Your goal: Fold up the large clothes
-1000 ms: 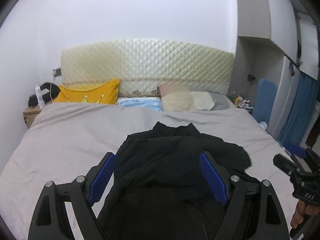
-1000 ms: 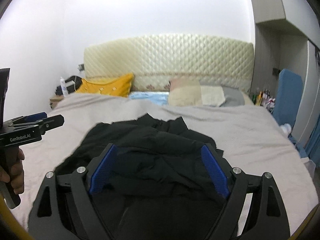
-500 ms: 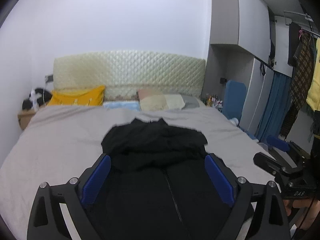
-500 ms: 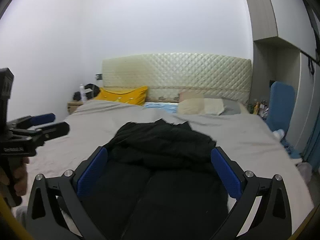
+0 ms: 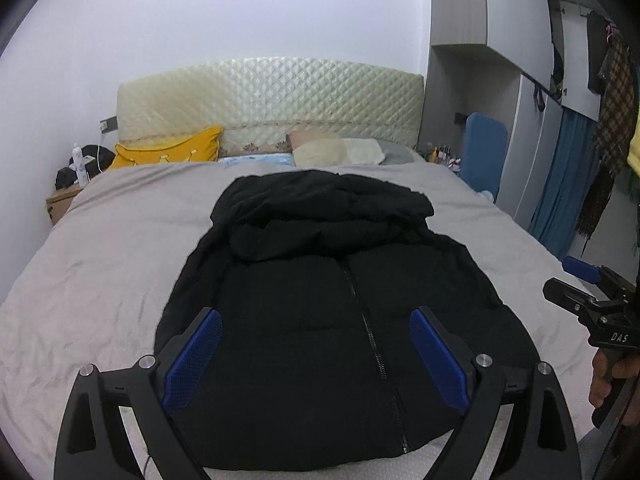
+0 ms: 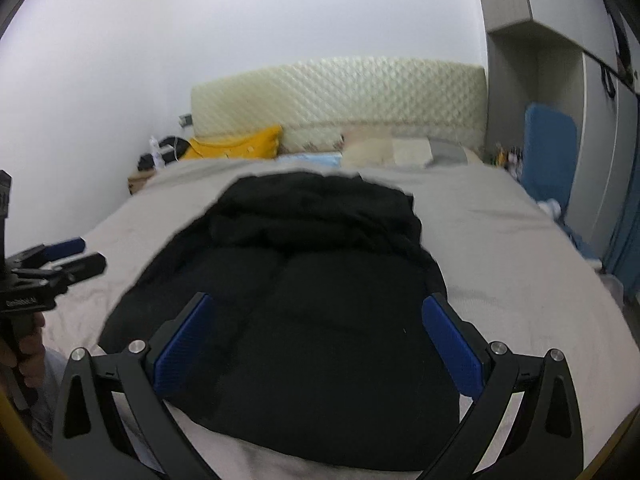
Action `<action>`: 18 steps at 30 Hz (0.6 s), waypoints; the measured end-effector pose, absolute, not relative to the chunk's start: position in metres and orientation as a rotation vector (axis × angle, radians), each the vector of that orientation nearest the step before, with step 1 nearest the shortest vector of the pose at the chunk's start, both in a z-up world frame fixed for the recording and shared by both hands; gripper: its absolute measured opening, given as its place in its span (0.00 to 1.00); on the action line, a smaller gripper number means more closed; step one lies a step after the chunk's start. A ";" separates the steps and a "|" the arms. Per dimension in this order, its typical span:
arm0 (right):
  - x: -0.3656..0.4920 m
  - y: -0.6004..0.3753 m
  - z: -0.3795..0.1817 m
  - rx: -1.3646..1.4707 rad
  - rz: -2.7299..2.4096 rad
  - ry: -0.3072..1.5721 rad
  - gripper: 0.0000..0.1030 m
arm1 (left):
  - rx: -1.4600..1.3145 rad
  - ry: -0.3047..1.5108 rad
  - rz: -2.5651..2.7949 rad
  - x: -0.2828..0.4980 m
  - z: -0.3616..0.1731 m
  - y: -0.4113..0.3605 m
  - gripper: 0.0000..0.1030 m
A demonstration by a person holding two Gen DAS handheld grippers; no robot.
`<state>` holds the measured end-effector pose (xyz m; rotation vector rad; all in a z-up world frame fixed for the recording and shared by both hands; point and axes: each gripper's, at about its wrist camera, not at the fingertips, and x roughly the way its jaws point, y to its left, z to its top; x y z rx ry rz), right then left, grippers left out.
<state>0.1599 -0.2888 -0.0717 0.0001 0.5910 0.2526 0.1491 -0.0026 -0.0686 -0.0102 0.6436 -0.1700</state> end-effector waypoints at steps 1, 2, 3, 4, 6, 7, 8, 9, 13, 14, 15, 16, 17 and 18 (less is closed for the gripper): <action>0.160 -0.294 -0.074 -0.002 0.249 0.594 1.00 | -0.010 0.648 -0.173 0.152 -0.072 -0.004 0.93; 0.164 -0.300 -0.080 -0.002 0.242 0.601 1.00 | -0.007 0.652 -0.170 0.155 -0.075 -0.005 0.93; 0.165 -0.305 -0.084 -0.001 0.236 0.606 1.00 | -0.005 0.658 -0.159 0.160 -0.079 -0.006 0.93; 0.166 -0.309 -0.088 0.000 0.231 0.611 1.00 | -0.006 0.663 -0.152 0.164 -0.083 -0.006 0.93; 0.166 -0.317 -0.094 0.001 0.223 0.623 1.00 | -0.010 0.683 -0.145 0.173 -0.091 -0.004 0.93; 0.167 -0.320 -0.098 0.007 0.223 0.631 1.00 | -0.009 0.693 -0.144 0.176 -0.095 -0.004 0.93; 0.169 -0.325 -0.103 0.018 0.224 0.642 1.00 | -0.007 0.701 -0.142 0.178 -0.099 -0.004 0.93; 0.171 -0.329 -0.107 0.027 0.222 0.659 1.00 | -0.002 0.709 -0.135 0.181 -0.104 -0.005 0.93; 0.186 -0.351 -0.127 0.070 0.211 0.753 1.00 | -0.004 0.745 -0.128 0.193 -0.120 -0.003 0.93; 0.191 -0.357 -0.130 0.080 0.206 0.770 1.00 | -0.013 0.759 -0.129 0.197 -0.124 -0.001 0.93; 0.197 -0.365 -0.136 0.093 0.198 0.788 1.00 | -0.018 0.768 -0.127 0.199 -0.126 0.000 0.93; 0.200 -0.371 -0.140 0.102 0.192 0.799 1.00 | -0.024 0.782 -0.124 0.203 -0.130 0.001 0.93; 0.208 -0.381 -0.148 0.124 0.177 0.822 1.00 | -0.027 0.789 -0.121 0.205 -0.133 0.003 0.93; 0.213 -0.388 -0.157 0.147 0.162 0.849 1.00 | -0.033 0.800 -0.117 0.208 -0.137 0.004 0.93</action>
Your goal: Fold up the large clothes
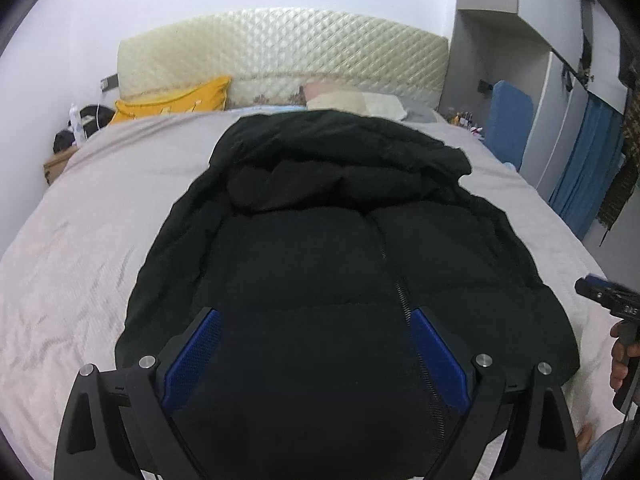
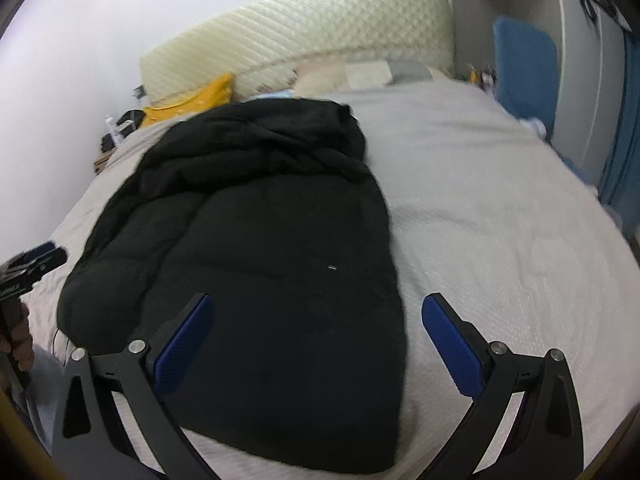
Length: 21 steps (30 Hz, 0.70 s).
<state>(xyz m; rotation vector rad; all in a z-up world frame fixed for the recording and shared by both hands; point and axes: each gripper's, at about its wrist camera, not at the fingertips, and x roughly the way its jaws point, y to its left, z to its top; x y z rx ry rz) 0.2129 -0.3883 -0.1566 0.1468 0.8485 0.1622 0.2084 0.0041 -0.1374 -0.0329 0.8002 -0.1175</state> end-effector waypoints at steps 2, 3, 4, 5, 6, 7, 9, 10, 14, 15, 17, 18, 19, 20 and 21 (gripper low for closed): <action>0.224 -0.400 -0.178 0.202 0.131 0.938 1.00 | -0.046 0.816 -0.121 0.212 -0.143 0.007 0.93; 0.229 -0.407 -0.193 0.239 0.111 1.007 0.98 | -0.051 0.820 -0.122 0.213 -0.145 0.007 0.93; 0.233 -0.412 -0.205 0.287 0.107 1.057 0.97 | -0.059 0.829 -0.125 0.215 -0.148 0.009 0.93; 0.236 -0.418 -0.216 0.335 0.107 1.095 0.97 | -0.064 0.837 -0.126 0.216 -0.151 0.011 0.93; 0.240 -0.421 -0.224 0.366 0.099 1.126 0.95 | -0.068 0.846 -0.124 0.218 -0.154 0.013 0.93; 0.241 -0.421 -0.230 0.380 0.090 1.150 0.95 | -0.072 0.856 -0.122 0.219 -0.158 0.014 0.93; 0.244 -0.424 -0.248 0.441 0.077 1.221 0.95 | -0.081 0.872 -0.121 0.221 -0.163 0.017 0.93; 0.244 -0.427 -0.256 0.493 0.081 1.244 0.95 | -0.093 0.882 -0.121 0.221 -0.166 0.020 0.93; 0.243 -0.426 -0.263 0.531 0.087 1.247 0.99 | -0.142 0.925 -0.122 0.224 -0.177 0.028 0.93; 0.242 -0.424 -0.264 0.529 0.095 1.244 1.00 | -0.150 0.931 -0.125 0.225 -0.178 0.029 0.93; 0.241 -0.418 -0.262 0.502 0.104 1.244 1.00 | -0.156 0.936 -0.126 0.223 -0.179 0.030 0.93; 0.240 -0.415 -0.261 0.487 0.107 1.243 1.00 | -0.157 0.937 -0.128 0.223 -0.179 0.031 0.93; 0.239 -0.412 -0.260 0.482 0.115 1.242 1.00 | -0.159 0.938 -0.131 0.222 -0.180 0.031 0.93; 0.238 -0.407 -0.258 0.472 0.134 1.242 1.00 | -0.163 0.939 -0.134 0.221 -0.180 0.031 0.93; 0.239 -0.402 -0.256 0.458 0.145 1.241 1.00 | -0.167 0.941 -0.136 0.220 -0.180 0.031 0.93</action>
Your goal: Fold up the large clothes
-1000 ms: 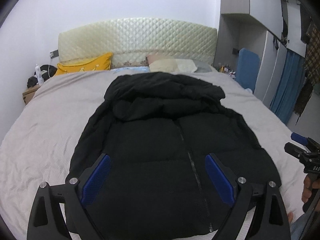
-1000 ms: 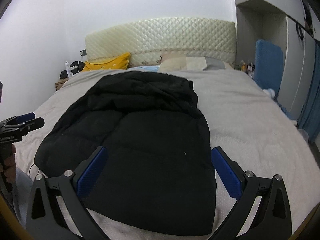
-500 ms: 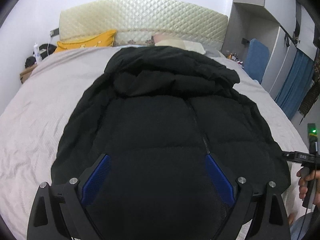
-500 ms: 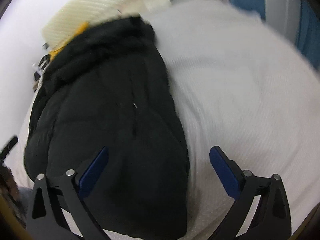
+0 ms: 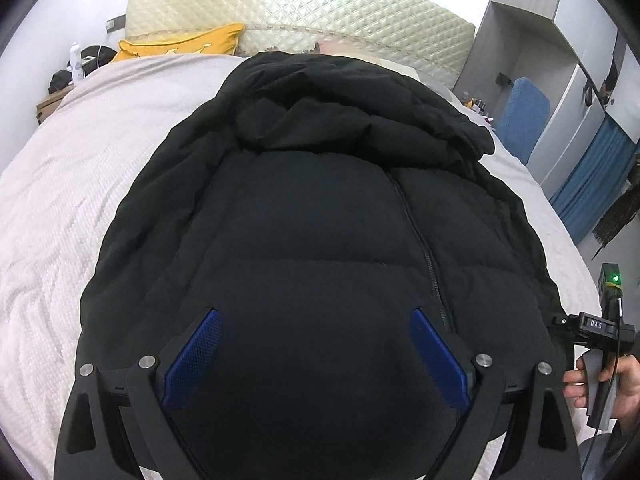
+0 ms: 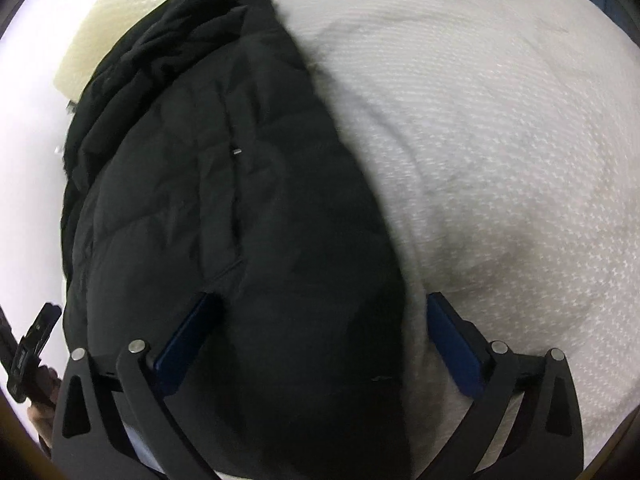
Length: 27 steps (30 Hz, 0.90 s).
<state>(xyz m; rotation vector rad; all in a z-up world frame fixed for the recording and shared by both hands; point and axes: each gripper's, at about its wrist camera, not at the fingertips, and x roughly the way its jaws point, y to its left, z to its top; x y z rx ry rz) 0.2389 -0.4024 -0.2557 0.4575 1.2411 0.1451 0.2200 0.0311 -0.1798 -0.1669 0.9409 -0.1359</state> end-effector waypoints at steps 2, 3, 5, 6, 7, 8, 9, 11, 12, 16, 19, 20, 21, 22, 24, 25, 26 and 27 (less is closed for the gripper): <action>0.235 -0.389 -0.248 0.421 0.171 1.230 1.00 | -0.175 0.945 -0.136 0.219 -0.181 0.032 0.93; 0.234 -0.384 -0.245 0.404 0.192 1.224 1.00 | -0.182 0.947 -0.137 0.219 -0.181 0.033 0.93; 0.228 -0.374 -0.237 0.383 0.250 1.209 1.00 | -0.195 0.952 -0.139 0.219 -0.182 0.034 0.93; 0.224 -0.368 -0.231 0.363 0.263 1.194 1.00 | -0.201 0.957 -0.139 0.219 -0.183 0.035 0.93; 0.221 -0.365 -0.227 0.364 0.269 1.176 1.00 | -0.209 0.962 -0.141 0.219 -0.184 0.036 0.93; 0.216 -0.363 -0.223 0.398 0.280 1.151 1.00 | -0.212 0.965 -0.141 0.218 -0.185 0.037 0.93; 0.213 -0.364 -0.222 0.425 0.283 1.140 1.00 | -0.217 0.969 -0.138 0.219 -0.186 0.038 0.93; 0.207 -0.364 -0.215 0.442 0.282 1.107 0.99 | -0.227 0.973 -0.132 0.219 -0.187 0.039 0.93; 0.205 -0.363 -0.211 0.436 0.278 1.090 0.97 | -0.232 0.973 -0.129 0.218 -0.187 0.041 0.93; 0.190 -0.348 -0.192 0.329 0.297 1.041 0.89 | -0.241 0.977 -0.122 0.216 -0.187 0.043 0.93; 0.186 -0.340 -0.183 0.271 0.321 1.004 0.89 | -0.257 0.979 -0.122 0.216 -0.187 0.047 0.93; 0.185 -0.337 -0.183 0.265 0.341 1.000 0.89 | -0.263 0.979 -0.122 0.215 -0.187 0.048 0.93; 0.184 -0.339 -0.184 0.262 0.343 0.999 0.89 | -0.269 0.980 -0.122 0.216 -0.187 0.050 0.93; 0.187 -0.337 -0.184 0.262 0.336 1.001 0.89 | -0.275 0.982 -0.120 0.216 -0.187 0.051 0.93; 0.196 -0.336 -0.195 0.276 0.300 1.034 0.89 | -0.286 0.992 -0.123 0.217 -0.187 0.053 0.93; 0.201 -0.340 -0.207 0.291 0.260 1.080 0.89 | -0.294 1.001 -0.132 0.218 -0.186 0.056 0.93; 0.206 -0.343 -0.218 0.297 0.226 1.119 0.89 | -0.310 1.009 -0.143 0.219 -0.184 0.059 0.92; 0.206 -0.345 -0.223 0.299 0.203 1.143 0.89 | -0.353 1.014 -0.174 0.220 -0.182 0.065 0.92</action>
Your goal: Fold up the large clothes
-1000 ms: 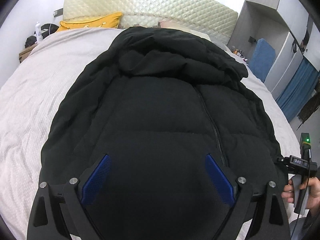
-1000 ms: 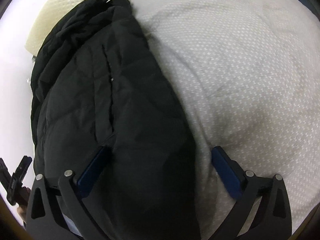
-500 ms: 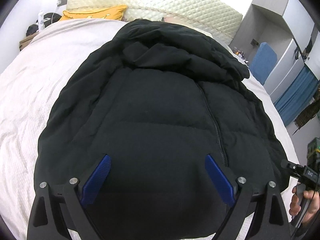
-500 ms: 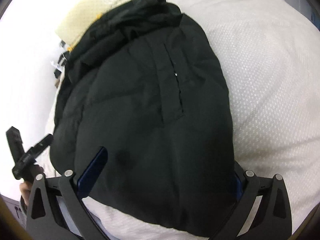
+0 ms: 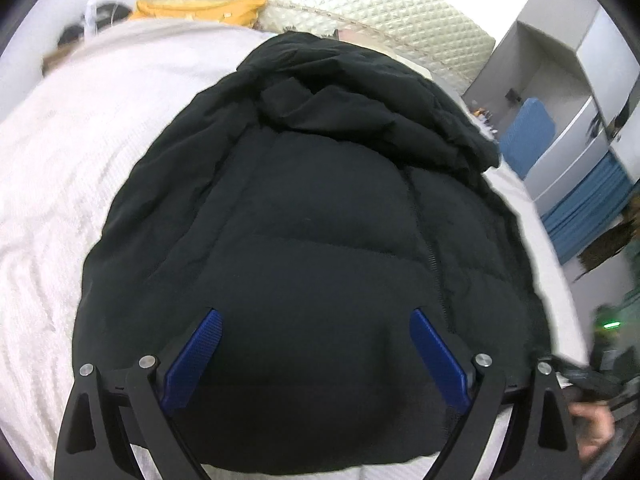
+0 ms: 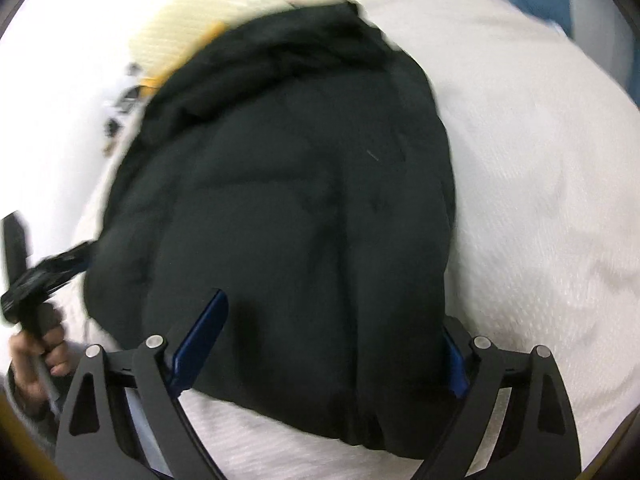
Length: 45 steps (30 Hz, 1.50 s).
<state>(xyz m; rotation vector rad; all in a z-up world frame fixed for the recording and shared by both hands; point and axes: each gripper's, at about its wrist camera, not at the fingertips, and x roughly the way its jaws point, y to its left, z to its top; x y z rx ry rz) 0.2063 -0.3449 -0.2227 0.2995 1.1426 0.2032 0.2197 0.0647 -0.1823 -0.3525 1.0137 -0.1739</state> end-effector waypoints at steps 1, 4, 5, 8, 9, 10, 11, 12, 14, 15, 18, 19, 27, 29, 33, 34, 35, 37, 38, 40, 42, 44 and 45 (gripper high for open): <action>0.208 -0.349 -0.230 0.309 0.182 1.169 0.89 | -0.405 1.017 -0.210 0.220 -0.179 0.073 0.92; 0.212 -0.353 -0.238 0.356 0.207 1.199 0.77 | -0.469 1.039 -0.217 0.222 -0.167 0.099 0.92; 0.211 -0.354 -0.236 0.367 0.216 1.196 0.71 | -0.483 1.048 -0.216 0.222 -0.164 0.108 0.92; 0.204 -0.356 -0.223 0.372 0.228 1.164 0.35 | -0.526 1.081 -0.199 0.225 -0.156 0.144 0.93; 0.201 -0.359 -0.219 0.370 0.228 1.150 0.24 | -0.527 1.097 -0.190 0.227 -0.157 0.155 0.93; 0.199 -0.360 -0.215 0.376 0.230 1.137 0.16 | -0.526 1.114 -0.181 0.229 -0.158 0.163 0.93; 0.195 -0.363 -0.208 0.395 0.237 1.110 0.14 | -0.525 1.142 -0.168 0.232 -0.161 0.174 0.93; 0.190 -0.367 -0.203 0.406 0.241 1.093 0.11 | -0.521 1.162 -0.162 0.234 -0.165 0.180 0.93; 0.186 -0.374 -0.193 0.438 0.255 1.051 0.09 | -0.510 1.228 -0.152 0.239 -0.178 0.193 0.93; 0.183 -0.376 -0.188 0.450 0.265 1.033 0.08 | -0.509 1.255 -0.152 0.242 -0.185 0.197 0.93; 0.178 -0.382 -0.179 0.474 0.266 0.997 0.07 | -0.502 1.321 -0.162 0.249 -0.208 0.205 0.93; 0.176 -0.385 -0.177 0.482 0.263 0.989 0.07 | -0.506 1.341 -0.172 0.251 -0.216 0.205 0.93; 0.176 -0.385 -0.167 0.498 0.277 0.952 0.06 | -0.629 1.444 -0.278 0.258 -0.278 0.208 0.93; 0.181 -0.381 -0.171 0.494 0.266 0.967 0.06 | -0.704 1.443 -0.402 0.260 -0.281 0.198 0.93; 0.188 -0.373 -0.180 0.489 0.261 1.009 0.06 | -0.719 1.418 -0.501 0.262 -0.269 0.175 0.92; 0.189 -0.369 -0.178 0.477 0.268 1.002 0.06 | -0.734 1.404 -0.518 0.263 -0.265 0.171 0.90; 0.188 -0.366 -0.173 0.456 0.276 0.982 0.06 | -0.739 1.392 -0.524 0.264 -0.260 0.168 0.79; 0.186 -0.364 -0.163 0.436 0.286 0.944 0.06 | -0.737 1.369 -0.536 0.264 -0.249 0.161 0.60; 0.185 -0.365 -0.159 0.436 0.285 0.930 0.06 | -0.737 1.362 -0.546 0.263 -0.245 0.159 0.53; 0.184 -0.370 -0.154 0.454 0.282 0.910 0.05 | -0.717 1.330 -0.572 0.261 -0.231 0.154 0.37; 0.183 -0.379 -0.150 0.473 0.276 0.900 0.05 | -0.697 1.303 -0.555 0.258 -0.221 0.154 0.13; 0.183 -0.381 -0.143 0.451 0.281 0.889 0.05 | -0.682 1.260 -0.533 0.253 -0.208 0.156 0.08; 0.182 -0.380 -0.141 0.445 0.284 0.888 0.05 | -0.677 1.239 -0.518 0.249 -0.203 0.155 0.06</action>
